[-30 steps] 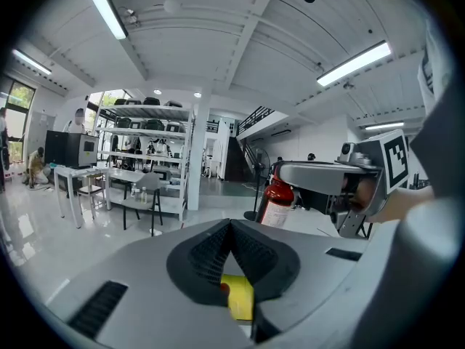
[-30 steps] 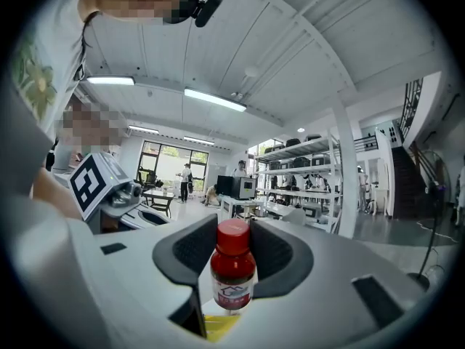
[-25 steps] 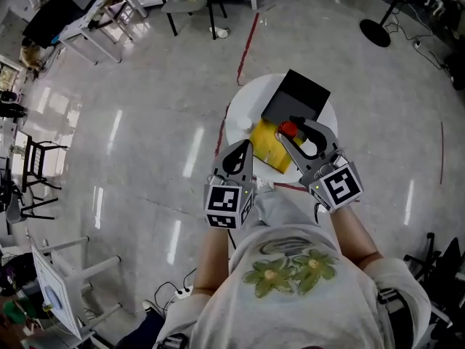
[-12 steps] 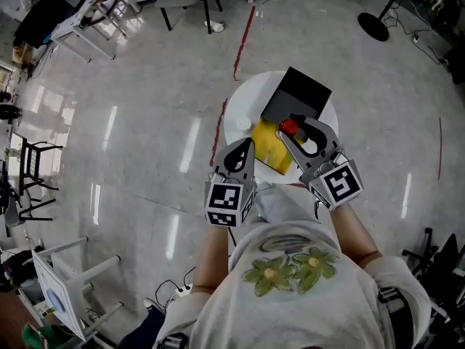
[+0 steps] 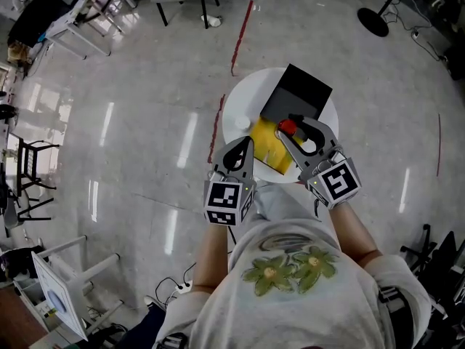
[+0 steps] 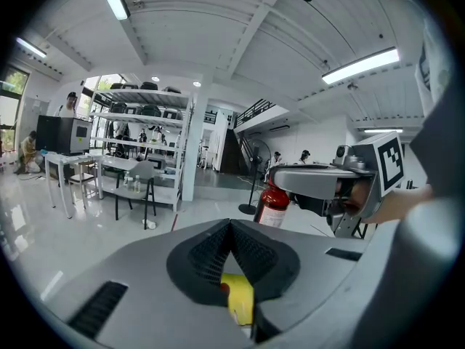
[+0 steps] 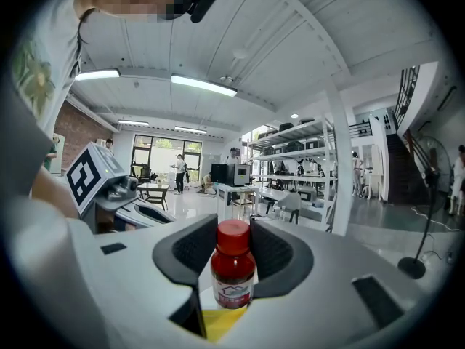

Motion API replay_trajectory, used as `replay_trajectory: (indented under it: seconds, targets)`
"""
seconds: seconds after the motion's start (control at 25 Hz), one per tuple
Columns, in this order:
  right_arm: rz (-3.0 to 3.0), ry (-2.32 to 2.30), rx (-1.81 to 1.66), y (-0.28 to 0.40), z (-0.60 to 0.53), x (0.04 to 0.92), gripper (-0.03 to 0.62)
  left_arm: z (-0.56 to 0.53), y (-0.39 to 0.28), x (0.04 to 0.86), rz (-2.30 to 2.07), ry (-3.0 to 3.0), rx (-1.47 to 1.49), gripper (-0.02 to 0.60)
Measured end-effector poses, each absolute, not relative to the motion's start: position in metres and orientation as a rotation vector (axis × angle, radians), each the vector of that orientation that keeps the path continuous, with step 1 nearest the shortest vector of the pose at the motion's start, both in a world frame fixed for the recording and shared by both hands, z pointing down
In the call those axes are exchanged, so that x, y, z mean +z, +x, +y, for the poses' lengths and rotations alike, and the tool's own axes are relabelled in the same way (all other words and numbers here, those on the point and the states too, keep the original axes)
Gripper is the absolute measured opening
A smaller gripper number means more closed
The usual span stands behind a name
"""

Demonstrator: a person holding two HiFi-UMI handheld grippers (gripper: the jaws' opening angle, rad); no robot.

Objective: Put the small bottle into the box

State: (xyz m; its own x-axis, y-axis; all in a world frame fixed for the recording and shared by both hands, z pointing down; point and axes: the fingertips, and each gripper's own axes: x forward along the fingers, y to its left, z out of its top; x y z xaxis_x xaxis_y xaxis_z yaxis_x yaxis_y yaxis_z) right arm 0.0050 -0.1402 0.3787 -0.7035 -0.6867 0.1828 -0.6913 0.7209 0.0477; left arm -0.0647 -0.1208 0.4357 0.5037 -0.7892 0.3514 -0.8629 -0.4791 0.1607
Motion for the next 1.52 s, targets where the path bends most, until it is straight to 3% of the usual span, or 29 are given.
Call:
replay_trajectory:
  seconds: [1.52]
  targets:
    - [-2.586, 0.988, 0.230, 0.000, -0.178, 0.479, 0.146, -0.164, -0.070, 0.477, -1.331, 2.363, 0.399, 0.000]
